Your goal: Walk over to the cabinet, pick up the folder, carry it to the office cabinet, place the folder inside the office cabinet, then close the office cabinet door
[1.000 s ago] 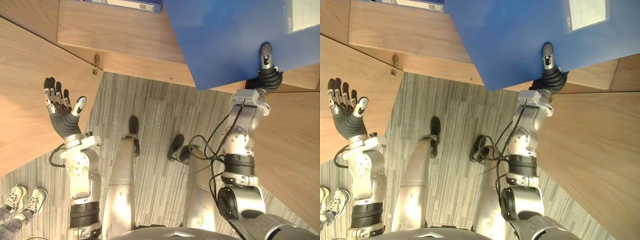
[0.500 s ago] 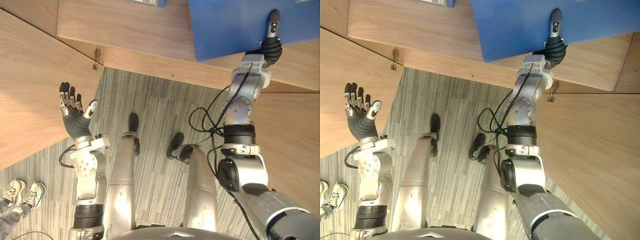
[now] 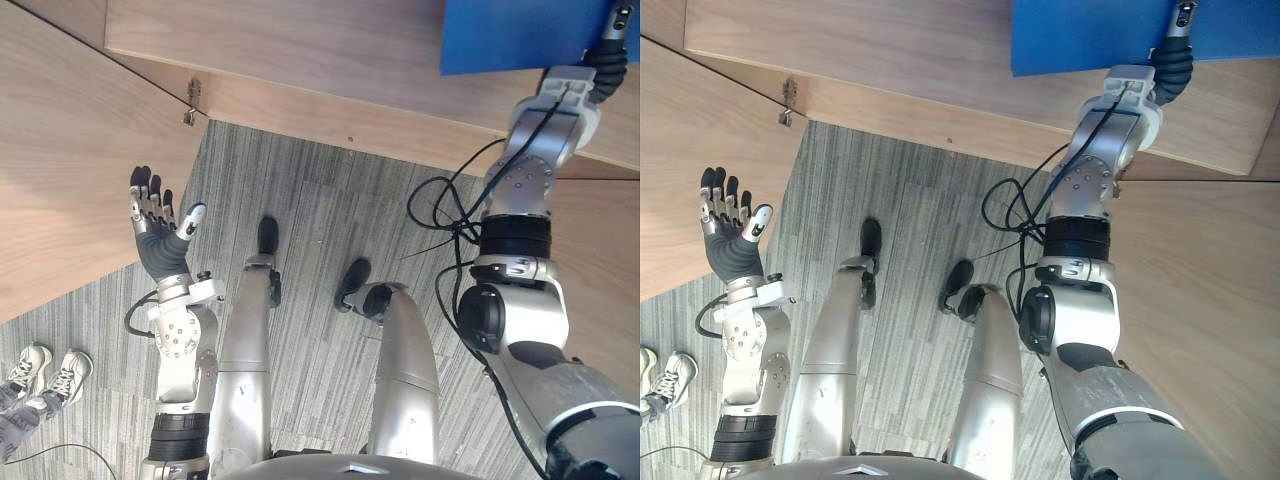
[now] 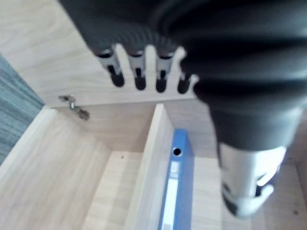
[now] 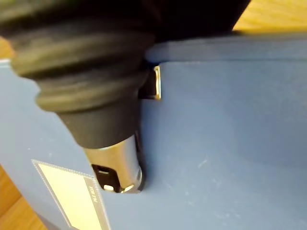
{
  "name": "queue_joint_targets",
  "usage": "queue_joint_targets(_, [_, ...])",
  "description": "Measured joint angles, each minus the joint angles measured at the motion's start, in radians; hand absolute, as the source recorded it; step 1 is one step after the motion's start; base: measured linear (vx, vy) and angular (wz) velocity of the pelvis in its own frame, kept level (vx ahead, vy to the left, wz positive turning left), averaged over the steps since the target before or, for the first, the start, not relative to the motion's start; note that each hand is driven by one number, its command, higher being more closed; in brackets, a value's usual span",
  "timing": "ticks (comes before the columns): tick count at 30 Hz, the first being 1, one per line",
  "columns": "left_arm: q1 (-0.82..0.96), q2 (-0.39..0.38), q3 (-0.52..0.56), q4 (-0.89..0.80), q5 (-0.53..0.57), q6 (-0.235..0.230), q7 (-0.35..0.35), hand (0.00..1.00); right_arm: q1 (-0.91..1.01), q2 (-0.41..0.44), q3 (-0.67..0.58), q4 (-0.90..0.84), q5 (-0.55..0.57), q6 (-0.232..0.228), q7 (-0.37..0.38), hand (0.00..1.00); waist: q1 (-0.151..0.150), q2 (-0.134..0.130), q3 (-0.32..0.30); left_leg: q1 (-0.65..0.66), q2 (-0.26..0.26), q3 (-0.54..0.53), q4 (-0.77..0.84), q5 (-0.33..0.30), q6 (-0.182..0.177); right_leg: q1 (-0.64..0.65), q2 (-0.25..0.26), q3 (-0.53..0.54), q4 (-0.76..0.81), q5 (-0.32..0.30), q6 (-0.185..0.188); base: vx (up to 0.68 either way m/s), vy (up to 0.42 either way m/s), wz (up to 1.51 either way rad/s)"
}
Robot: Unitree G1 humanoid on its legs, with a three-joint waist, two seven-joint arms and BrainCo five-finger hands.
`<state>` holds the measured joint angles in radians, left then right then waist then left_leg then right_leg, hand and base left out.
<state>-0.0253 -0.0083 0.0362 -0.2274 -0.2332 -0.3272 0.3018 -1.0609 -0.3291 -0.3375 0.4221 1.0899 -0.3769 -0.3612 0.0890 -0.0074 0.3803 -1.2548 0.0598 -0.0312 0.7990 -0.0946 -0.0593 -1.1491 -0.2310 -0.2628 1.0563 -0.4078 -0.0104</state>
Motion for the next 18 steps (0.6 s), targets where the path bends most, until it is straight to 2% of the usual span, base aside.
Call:
queue_joint_targets(4, [0.044,0.004,-0.017,-0.055,0.000,-0.006,0.000,0.00,-0.023,-0.014,-0.001,0.038,0.011,0.000,-0.029,1.00,0.003,0.001,-0.001,-0.032,-0.001,0.000,0.021,0.000,-0.001,-0.037,-0.008,0.002,0.037,-0.011,-0.014,-0.06,-0.008,0.04])
queue_joint_targets(5, [0.059,0.007,-0.022,-0.070,0.000,-0.007,0.000,0.00,-0.025,-0.018,-0.002,0.040,0.018,0.000,-0.035,0.00,0.004,0.001,-0.001,-0.041,-0.001,-0.002,0.021,0.005,-0.002,-0.046,-0.008,0.000,0.042,-0.012,-0.015,-0.06,-0.006,0.07])
queue_joint_targets(8, [0.075,0.009,-0.037,-0.075,0.000,-0.008,0.000,0.00,-0.038,-0.046,0.000,0.045,0.022,0.000,-0.038,0.00,0.015,0.002,-0.001,-0.063,0.000,-0.003,0.023,0.013,-0.001,-0.073,-0.009,0.001,0.055,-0.011,-0.017,-0.06,-0.003,0.02])
queue_joint_targets(18, [0.087,0.009,-0.063,-0.114,-0.001,-0.010,-0.001,0.00,-0.149,-0.086,0.028,0.104,0.044,-0.001,-0.030,0.00,0.020,0.003,-0.004,-0.133,0.005,-0.009,0.076,0.014,0.000,-0.144,-0.010,0.006,0.112,-0.015,-0.026,-0.04,0.015,-0.01])
